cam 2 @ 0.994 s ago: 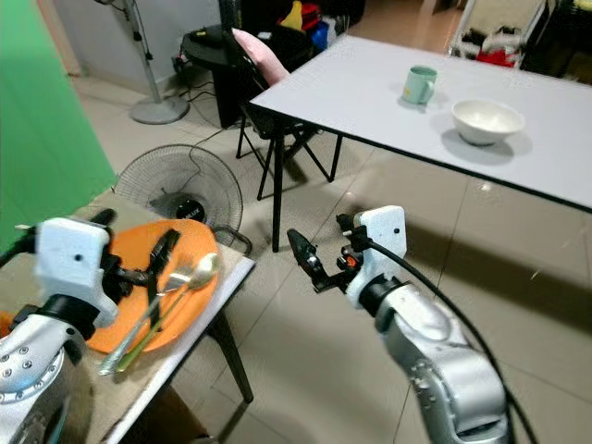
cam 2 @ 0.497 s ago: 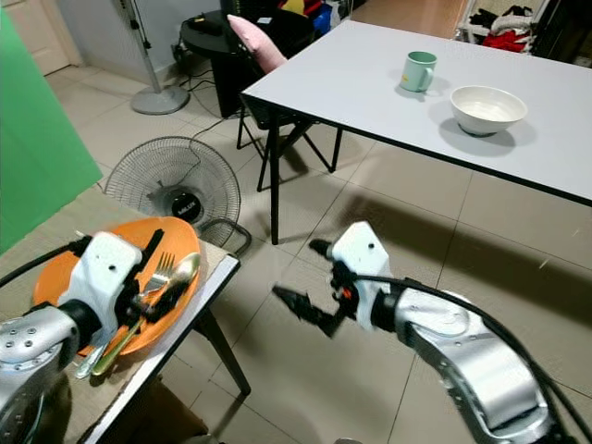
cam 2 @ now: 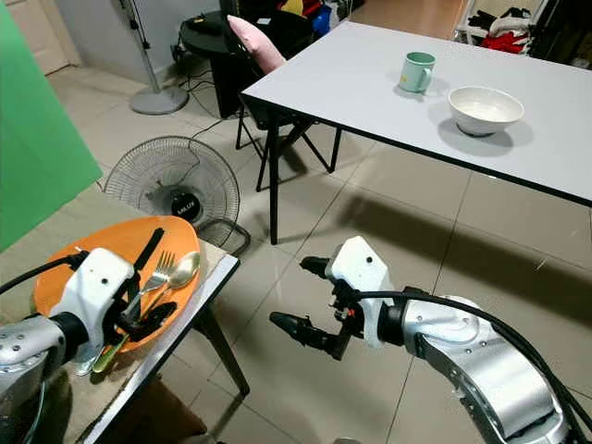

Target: Setting the table

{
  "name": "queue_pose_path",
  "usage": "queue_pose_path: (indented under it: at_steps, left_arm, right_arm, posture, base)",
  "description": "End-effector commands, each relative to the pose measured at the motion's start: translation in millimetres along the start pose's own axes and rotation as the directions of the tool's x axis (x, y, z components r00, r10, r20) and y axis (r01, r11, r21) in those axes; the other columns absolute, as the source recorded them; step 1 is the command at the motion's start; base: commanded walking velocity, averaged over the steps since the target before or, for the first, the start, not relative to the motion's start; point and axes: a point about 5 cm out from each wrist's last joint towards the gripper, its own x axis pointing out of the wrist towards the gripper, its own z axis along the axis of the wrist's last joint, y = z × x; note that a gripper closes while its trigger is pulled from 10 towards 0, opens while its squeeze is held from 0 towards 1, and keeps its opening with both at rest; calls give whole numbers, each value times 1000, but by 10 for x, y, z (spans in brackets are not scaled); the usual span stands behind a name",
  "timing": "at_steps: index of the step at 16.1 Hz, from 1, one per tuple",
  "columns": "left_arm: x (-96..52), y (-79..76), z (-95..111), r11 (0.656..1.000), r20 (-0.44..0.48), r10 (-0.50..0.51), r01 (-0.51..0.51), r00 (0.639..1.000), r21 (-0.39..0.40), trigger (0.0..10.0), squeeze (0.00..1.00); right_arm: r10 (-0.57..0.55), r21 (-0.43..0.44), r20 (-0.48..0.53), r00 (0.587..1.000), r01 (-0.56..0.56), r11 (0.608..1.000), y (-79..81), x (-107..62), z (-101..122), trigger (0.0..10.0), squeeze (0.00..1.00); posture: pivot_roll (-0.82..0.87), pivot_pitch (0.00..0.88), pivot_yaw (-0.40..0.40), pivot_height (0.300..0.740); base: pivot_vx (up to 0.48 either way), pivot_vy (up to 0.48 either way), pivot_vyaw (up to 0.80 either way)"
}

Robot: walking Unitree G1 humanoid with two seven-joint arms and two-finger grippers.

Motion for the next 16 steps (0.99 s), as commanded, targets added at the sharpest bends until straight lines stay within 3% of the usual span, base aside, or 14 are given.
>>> queue_pose_path:
  at_steps: [1, 3, 8, 9, 11, 16]
  left_arm:
    - [-11, 15, 18, 1000, 8, -11, 11, 1000, 4, 3647, 0]
    - [38, -77, 12, 996, 13, -90, 90, 996, 17, 2118, 0]
    - [128, 19, -103, 998, -52, -55, 56, 997, 20, 2667, 0]
    - [139, 45, -121, 999, -64, -50, 51, 997, 14, 3373, 0]
    - [166, 59, -134, 999, -62, -53, 54, 997, 3, 3490, 0]
    - [253, 88, -196, 997, -83, -77, 77, 994, 0, 1333, 0]
  right_arm:
    - [18, -16, -1, 1000, -18, 1000, 20, -5, 23, 10000, 0]
    - [23, -16, -2, 1000, -23, 1000, 12, 6, 27, 10000, 0]
    - [91, -1, -4, 996, -91, 996, 75, -11, 35, 10000, 0]
    - [110, 0, -8, 994, -110, 994, 90, -19, 34, 10000, 0]
    - [122, 1, -5, 992, -122, 992, 100, -21, 38, 10000, 0]
    - [136, 4, -3, 991, -136, 991, 102, -31, 48, 10000, 0]
  posture:
    - [-58, 55, 41, 740]
    - [-57, 55, 40, 740]
    - [-63, 63, 45, 740]
    - [-63, 63, 45, 740]
    - [-64, 63, 46, 740]
    - [-69, 62, 49, 740]
  base:
    - [0, 0, 0]
    - [0, 0, 0]
    - [0, 0, 0]
    - [0, 0, 0]
    - [0, 0, 0]
    - [0, 0, 0]
